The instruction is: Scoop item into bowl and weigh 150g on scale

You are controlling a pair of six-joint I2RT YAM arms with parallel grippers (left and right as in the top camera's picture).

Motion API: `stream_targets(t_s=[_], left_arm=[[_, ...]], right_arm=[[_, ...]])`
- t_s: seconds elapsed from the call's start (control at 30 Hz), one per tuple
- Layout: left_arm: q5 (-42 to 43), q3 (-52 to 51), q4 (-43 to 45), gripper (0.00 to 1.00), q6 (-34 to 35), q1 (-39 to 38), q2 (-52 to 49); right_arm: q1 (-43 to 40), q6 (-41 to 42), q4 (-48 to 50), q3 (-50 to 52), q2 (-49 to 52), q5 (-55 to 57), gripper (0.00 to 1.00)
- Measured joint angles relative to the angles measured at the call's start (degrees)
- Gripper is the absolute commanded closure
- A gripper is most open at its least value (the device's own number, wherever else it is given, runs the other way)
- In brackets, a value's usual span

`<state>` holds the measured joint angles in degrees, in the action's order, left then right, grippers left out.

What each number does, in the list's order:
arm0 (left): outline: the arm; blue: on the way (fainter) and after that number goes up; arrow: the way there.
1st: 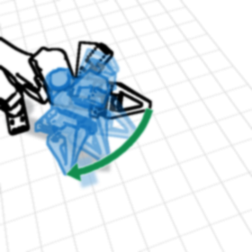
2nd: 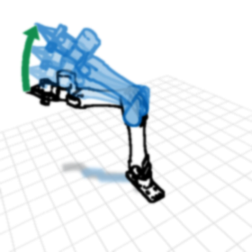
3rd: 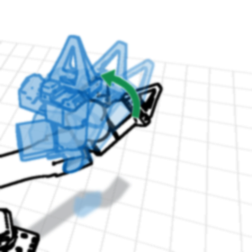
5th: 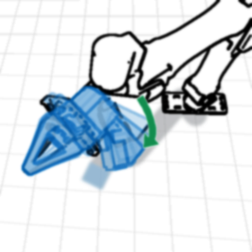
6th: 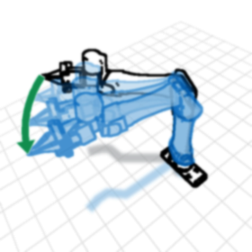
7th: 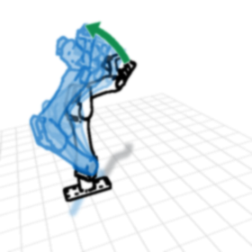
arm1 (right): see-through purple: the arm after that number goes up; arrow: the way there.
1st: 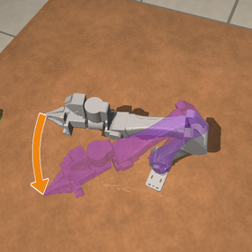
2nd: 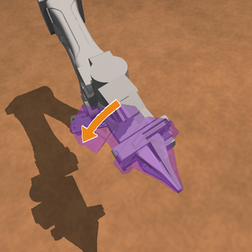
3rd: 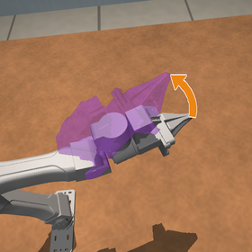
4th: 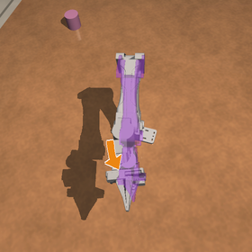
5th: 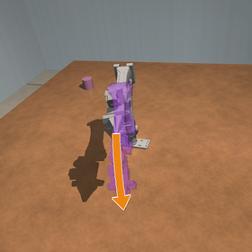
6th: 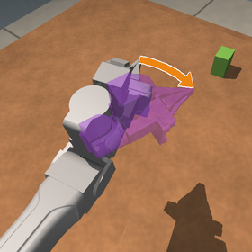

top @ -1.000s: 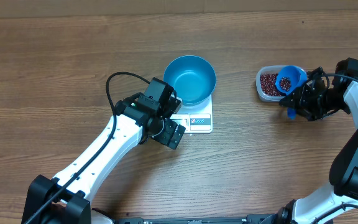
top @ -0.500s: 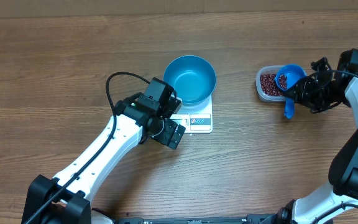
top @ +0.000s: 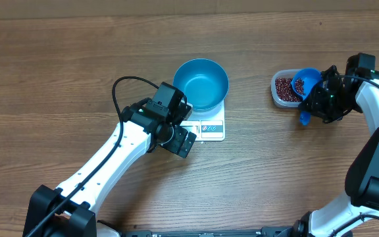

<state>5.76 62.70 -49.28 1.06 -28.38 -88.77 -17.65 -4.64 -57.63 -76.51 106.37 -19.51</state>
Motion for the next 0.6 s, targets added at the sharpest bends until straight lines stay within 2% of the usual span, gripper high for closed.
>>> stream_targets(t_s=[0.07, 0.17, 0.6], left_arm=[[0.00, 0.00, 0.00, 0.00, 0.00, -0.02, 0.00], [0.00, 0.00, 0.00, 0.01, 0.00, -0.02, 0.00], [0.00, 0.00, 0.00, 0.00, 0.00, -0.02, 0.00]], right_arm=[[0.02, -0.02, 0.59, 0.76, 0.00, 0.07, 0.73], [0.02, 0.17, 1.27, 1.66, 0.00, 0.09, 0.83], [0.07, -0.26, -0.55, 1.14, 0.00, -1.07, 0.96]])
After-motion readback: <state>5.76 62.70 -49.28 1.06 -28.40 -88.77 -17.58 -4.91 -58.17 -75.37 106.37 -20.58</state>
